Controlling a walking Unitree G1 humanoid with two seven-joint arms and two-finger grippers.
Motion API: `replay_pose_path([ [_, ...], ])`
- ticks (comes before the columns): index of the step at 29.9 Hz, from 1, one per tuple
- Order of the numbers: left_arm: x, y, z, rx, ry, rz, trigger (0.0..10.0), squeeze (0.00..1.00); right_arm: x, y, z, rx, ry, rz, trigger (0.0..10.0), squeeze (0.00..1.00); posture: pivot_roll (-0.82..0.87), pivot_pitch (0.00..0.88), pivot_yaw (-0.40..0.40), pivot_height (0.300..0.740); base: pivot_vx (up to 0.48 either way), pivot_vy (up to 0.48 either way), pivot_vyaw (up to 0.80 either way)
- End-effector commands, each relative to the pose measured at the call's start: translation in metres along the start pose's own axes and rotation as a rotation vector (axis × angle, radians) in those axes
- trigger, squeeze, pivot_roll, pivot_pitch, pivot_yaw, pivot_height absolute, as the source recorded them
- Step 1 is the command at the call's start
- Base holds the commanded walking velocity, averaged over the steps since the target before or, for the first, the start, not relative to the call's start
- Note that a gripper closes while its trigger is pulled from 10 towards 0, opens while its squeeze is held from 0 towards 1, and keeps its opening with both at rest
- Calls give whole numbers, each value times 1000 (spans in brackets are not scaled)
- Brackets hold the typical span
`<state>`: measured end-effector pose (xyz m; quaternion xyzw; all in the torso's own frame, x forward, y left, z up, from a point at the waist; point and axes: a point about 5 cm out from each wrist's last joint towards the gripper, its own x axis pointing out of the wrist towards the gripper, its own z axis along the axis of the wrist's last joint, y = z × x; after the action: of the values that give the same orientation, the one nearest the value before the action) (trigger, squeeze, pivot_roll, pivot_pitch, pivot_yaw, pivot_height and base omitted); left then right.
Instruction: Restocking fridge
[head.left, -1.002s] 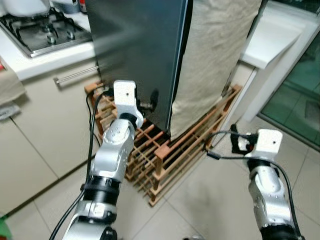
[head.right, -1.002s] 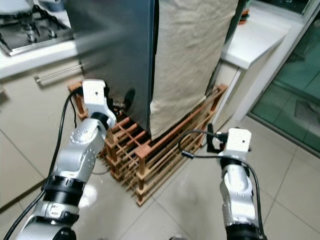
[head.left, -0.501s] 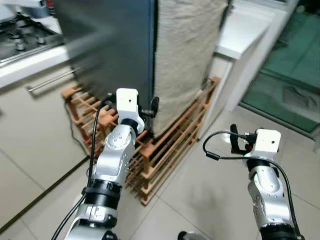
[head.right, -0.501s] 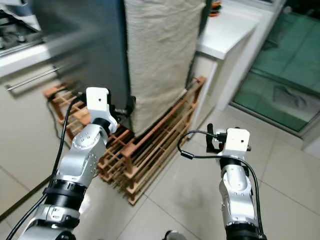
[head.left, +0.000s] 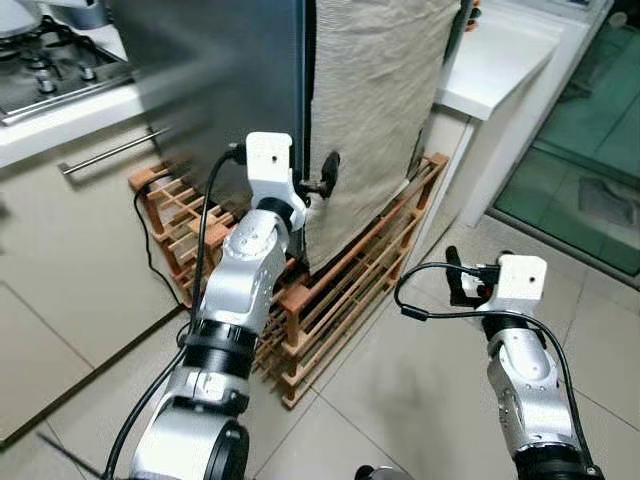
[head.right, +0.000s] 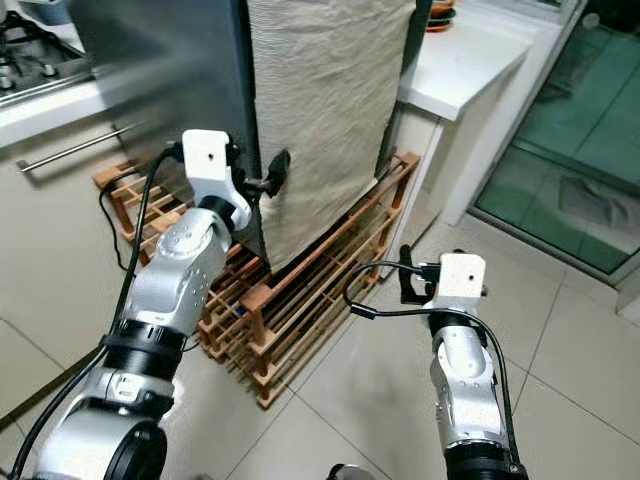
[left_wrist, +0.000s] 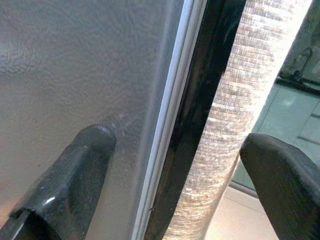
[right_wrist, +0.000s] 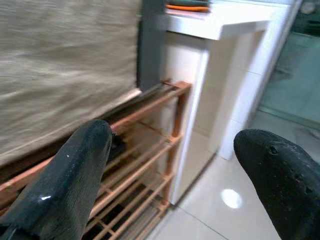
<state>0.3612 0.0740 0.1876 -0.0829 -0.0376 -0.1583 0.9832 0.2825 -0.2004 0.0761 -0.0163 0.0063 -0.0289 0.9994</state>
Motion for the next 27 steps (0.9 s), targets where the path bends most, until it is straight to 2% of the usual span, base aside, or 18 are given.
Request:
replay_pose_path([
  [1,6,-10,14,-16,-36,-53,10000,0,1,-3,5,3,-11,-5,10000,0,-76,0,-19,735,0,0,0],
  [4,4,-12,15,-6,-24,-66,10000,0,0,-5,4,8,-1,-6,10000,0,-99,0,-9,735,0,0,0],
  [8,-6,-9,0,21,27,-59,10000,0,-1,-4,0,13,15,11,10000,0,-97,0,-12,735,0,0,0],
  [12,-20,4,-19,30,94,-24,10000,0,-2,-3,-2,20,28,26,10000,0,-81,0,-19,735,0,0,0],
  [16,-27,9,-22,37,109,-11,10000,0,-2,-1,-4,26,37,34,10000,0,-71,0,-22,735,0,0,0],
  [23,-22,9,-19,32,92,-5,10000,0,0,3,-3,34,34,58,10000,0,-67,0,-25,735,0,0,0],
  [27,-19,1,-16,6,84,-36,10000,0,0,3,-3,33,33,59,10000,0,-79,0,-20,735,0,0,0],
])
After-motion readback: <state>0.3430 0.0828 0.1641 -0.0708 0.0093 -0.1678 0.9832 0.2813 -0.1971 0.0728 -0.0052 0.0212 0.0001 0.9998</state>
